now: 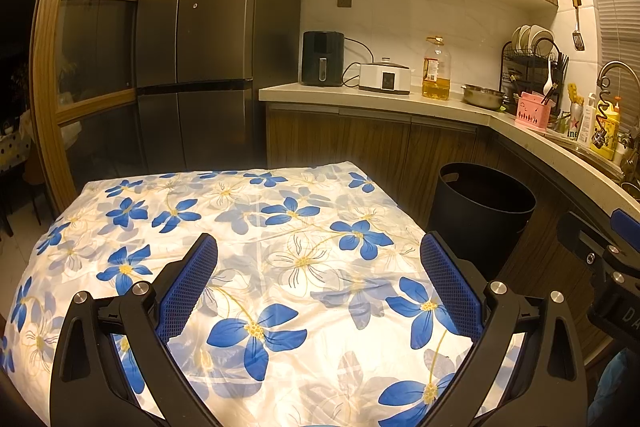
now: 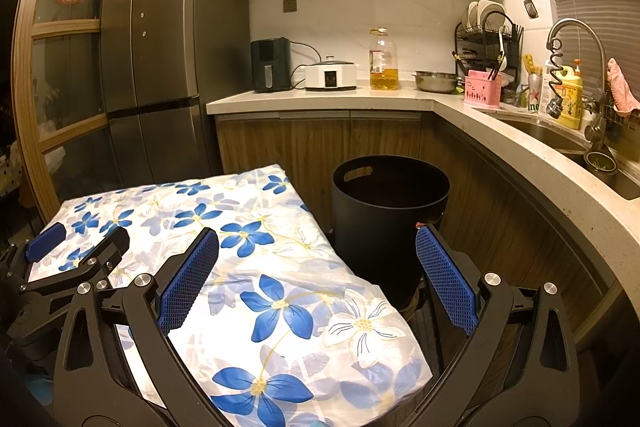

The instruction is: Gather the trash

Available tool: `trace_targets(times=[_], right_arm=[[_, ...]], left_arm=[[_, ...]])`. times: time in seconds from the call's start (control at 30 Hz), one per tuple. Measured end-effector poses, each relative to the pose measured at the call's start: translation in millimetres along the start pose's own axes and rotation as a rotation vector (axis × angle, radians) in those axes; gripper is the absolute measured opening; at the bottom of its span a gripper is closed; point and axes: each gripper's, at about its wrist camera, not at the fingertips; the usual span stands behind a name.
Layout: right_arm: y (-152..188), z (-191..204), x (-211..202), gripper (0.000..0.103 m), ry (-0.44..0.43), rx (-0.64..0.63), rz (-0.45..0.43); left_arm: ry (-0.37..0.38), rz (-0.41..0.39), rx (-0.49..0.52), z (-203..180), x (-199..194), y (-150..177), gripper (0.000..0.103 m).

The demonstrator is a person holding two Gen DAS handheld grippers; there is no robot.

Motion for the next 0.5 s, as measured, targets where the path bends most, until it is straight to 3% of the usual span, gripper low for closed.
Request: trace_targets(times=[0.5], right_arm=[[-0.7, 1.5, -0.5, 0.098, 0.001, -0.001, -0.005]], left_arm=[[-0.005, -0.020, -0.006, 1.9, -3.7, -7.2, 0.097]])
Point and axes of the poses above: each gripper's, at about its wrist camera, not at the fingertips, and x roughly the way its jaws point, z to its left, y to its underside, and after that the axes turned 7 degrees about -y, right-handed
